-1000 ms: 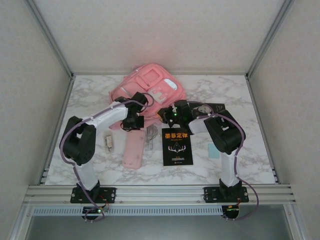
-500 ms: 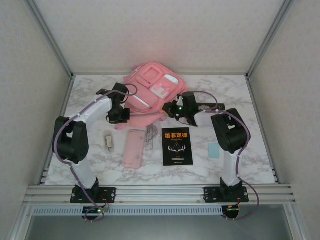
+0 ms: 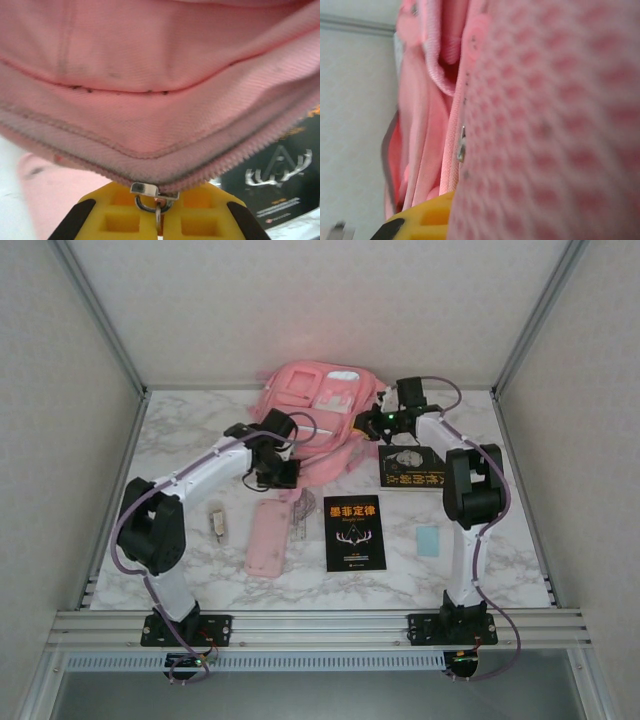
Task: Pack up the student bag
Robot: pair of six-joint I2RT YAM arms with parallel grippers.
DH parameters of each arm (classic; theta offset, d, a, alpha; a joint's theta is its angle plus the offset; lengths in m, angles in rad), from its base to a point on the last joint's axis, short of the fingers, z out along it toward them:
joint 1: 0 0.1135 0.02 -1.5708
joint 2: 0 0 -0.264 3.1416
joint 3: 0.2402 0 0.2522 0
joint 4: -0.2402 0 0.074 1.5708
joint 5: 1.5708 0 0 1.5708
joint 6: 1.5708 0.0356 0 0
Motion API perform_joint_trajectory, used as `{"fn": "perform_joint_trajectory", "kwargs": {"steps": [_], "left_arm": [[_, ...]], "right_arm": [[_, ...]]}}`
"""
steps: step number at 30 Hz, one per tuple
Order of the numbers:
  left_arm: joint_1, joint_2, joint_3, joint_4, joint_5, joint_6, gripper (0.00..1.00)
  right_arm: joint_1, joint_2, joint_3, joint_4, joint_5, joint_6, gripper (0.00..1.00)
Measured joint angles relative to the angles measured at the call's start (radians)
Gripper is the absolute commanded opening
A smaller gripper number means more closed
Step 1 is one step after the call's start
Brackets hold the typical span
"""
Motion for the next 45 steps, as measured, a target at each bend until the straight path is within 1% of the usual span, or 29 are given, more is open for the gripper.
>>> {"fn": "perform_joint_trajectory", "kwargs": {"steps": [1, 3, 4, 6, 8, 11, 16, 18, 21, 24, 26, 27, 28, 29, 30, 33, 39, 45], "left_arm": [[-0.018, 0.010, 0.015, 0.014, 0.013, -0.019, 0.00], [-0.047, 0.048, 0.072, 0.032, 0.042, -0.058, 0.00], [-0.061, 0.075, 0.114, 0.042, 0.057, -0.076, 0.00], [-0.082, 0.133, 0.200, 0.058, 0.083, -0.108, 0.00], [-0.100, 0.193, 0.280, 0.080, 0.110, -0.138, 0.00], [-0.123, 0.269, 0.372, 0.118, 0.138, -0.181, 0.00], [-0.156, 0.343, 0.425, 0.164, 0.173, -0.246, 0.00], [-0.167, 0.356, 0.425, 0.178, 0.183, -0.262, 0.00], [-0.179, 0.360, 0.425, 0.188, 0.193, -0.276, 0.00], [-0.185, 0.360, 0.425, 0.192, 0.193, -0.280, 0.00], [-0.190, 0.359, 0.417, 0.190, 0.190, -0.284, 0.00], [-0.191, 0.357, 0.409, 0.190, 0.188, -0.287, 0.00], [-0.192, 0.356, 0.396, 0.191, 0.185, -0.292, 0.00], [-0.193, 0.353, 0.381, 0.193, 0.183, -0.296, 0.00], [-0.193, 0.349, 0.362, 0.193, 0.181, -0.300, 0.00], [-0.192, 0.342, 0.315, 0.192, 0.161, -0.302, 0.00], [-0.188, 0.312, 0.261, 0.153, 0.096, -0.268, 0.00], [-0.124, 0.242, 0.193, 0.054, 0.061, -0.184, 0.00]], "right_arm": [[-0.006, 0.004, 0.007, -0.011, 0.036, 0.019, 0.59], [-0.018, 0.004, 0.008, -0.004, 0.102, 0.047, 0.77], [-0.026, 0.001, 0.008, 0.002, 0.129, 0.063, 0.82], [-0.042, -0.026, -0.020, 0.016, 0.178, 0.083, 0.84], [-0.058, -0.086, -0.081, 0.008, 0.217, 0.105, 0.85], [-0.083, -0.234, -0.213, -0.005, 0.252, 0.129, 0.85], [-0.097, -0.519, -0.467, 0.021, 0.261, 0.194, 0.86], [-0.092, -0.584, -0.562, 0.081, 0.239, 0.252, 0.87], [-0.082, -0.597, -0.669, 0.190, 0.212, 0.345, 0.88], [-0.059, -0.550, -0.700, 0.277, 0.201, 0.412, 0.87], [-0.041, -0.505, -0.700, 0.346, 0.195, 0.446, 0.84], [-0.032, -0.484, -0.700, 0.374, 0.193, 0.460, 0.79], [-0.024, -0.458, -0.700, 0.402, 0.192, 0.477, 0.70], [-0.018, -0.438, -0.700, 0.419, 0.191, 0.487, 0.57], [-0.012, -0.411, -0.701, 0.438, 0.187, 0.505, 0.39], [0.002, -0.349, -0.729, 0.507, 0.166, 0.545, 0.00], [0.018, -0.328, -0.761, 0.569, 0.142, 0.563, 0.00], [0.018, -0.343, -0.761, 0.556, 0.135, 0.508, 0.00]]}}
